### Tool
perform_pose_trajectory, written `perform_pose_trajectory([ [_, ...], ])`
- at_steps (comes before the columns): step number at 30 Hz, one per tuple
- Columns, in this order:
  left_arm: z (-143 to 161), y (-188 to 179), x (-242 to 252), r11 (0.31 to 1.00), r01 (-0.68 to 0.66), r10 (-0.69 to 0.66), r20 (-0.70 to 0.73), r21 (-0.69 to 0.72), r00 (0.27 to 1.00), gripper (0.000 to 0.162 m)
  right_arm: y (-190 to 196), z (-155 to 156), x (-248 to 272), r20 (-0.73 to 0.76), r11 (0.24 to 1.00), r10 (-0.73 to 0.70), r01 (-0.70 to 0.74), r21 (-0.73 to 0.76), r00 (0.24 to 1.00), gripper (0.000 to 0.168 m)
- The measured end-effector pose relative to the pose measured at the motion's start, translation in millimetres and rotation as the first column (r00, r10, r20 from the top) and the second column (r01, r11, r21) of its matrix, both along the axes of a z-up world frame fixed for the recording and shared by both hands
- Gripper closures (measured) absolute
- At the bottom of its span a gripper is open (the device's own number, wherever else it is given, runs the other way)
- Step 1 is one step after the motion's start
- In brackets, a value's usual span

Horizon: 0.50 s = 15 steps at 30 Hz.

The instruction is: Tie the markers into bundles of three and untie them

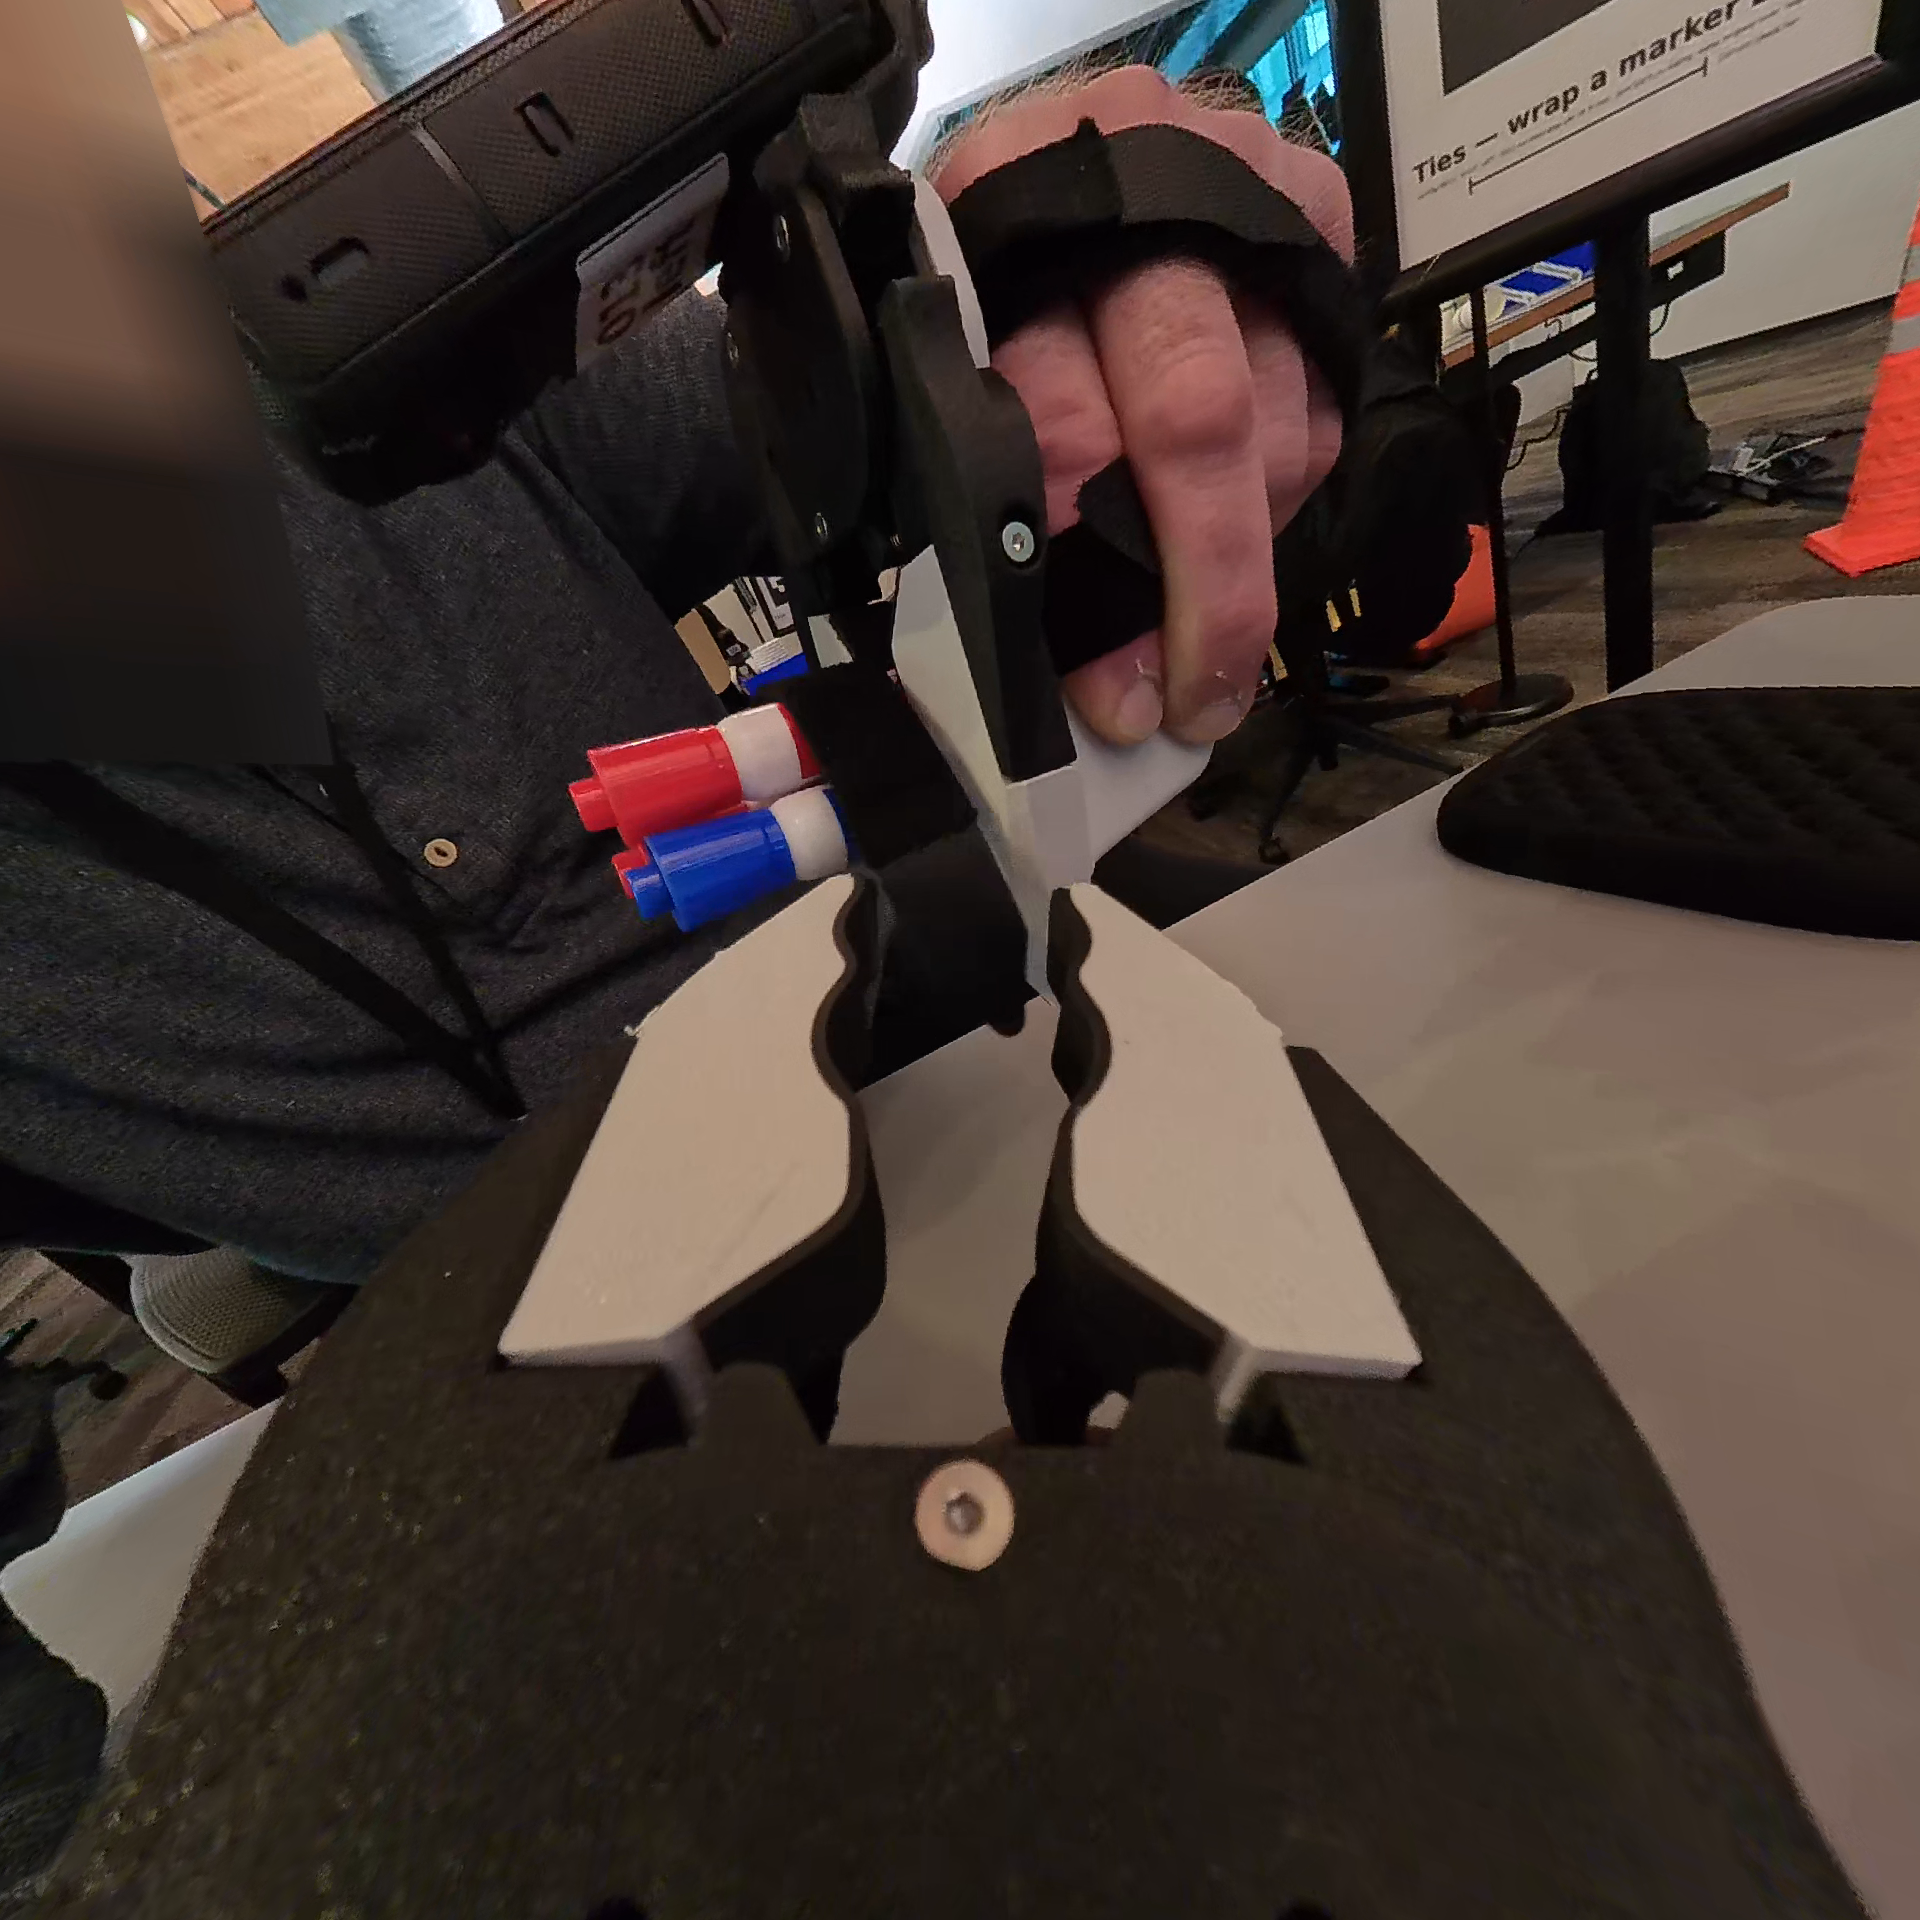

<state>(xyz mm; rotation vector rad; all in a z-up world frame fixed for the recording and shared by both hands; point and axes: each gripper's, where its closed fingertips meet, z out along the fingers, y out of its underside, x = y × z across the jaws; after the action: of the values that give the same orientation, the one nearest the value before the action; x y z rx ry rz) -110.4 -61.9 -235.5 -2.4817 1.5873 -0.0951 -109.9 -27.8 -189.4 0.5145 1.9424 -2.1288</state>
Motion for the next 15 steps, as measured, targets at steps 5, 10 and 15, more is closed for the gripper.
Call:
perform_pose_trajectory([
  [5, 0.5, 0.0, -0.8, 1.0, 0.0, 0.0, -0.001, 0.003, 1.0, 0.119, 0.2, -4.3, 0.1, 0.016, 1.0, 0.005, -0.004, -0.004, 1.0, 0.135],
  [10, -0.6, -1.1, -0.1, 1.0, 0.0, 0.0, 0.002, -0.004, 1.0, 0.119, 1.5, -7.3, -1.1, 0.017, 1.0, -0.006, 0.006, -0.004, 1.0, 0.132],
  [15, -2.2, -1.4, -0.5, 1.0, -0.002, 0.002, 0.006, -0.011, 1.0, 0.119, 7.8, -6.8, -1.5, 0.007, 0.999, -0.034, 0.034, -0.013, 0.999, 0.13],
])
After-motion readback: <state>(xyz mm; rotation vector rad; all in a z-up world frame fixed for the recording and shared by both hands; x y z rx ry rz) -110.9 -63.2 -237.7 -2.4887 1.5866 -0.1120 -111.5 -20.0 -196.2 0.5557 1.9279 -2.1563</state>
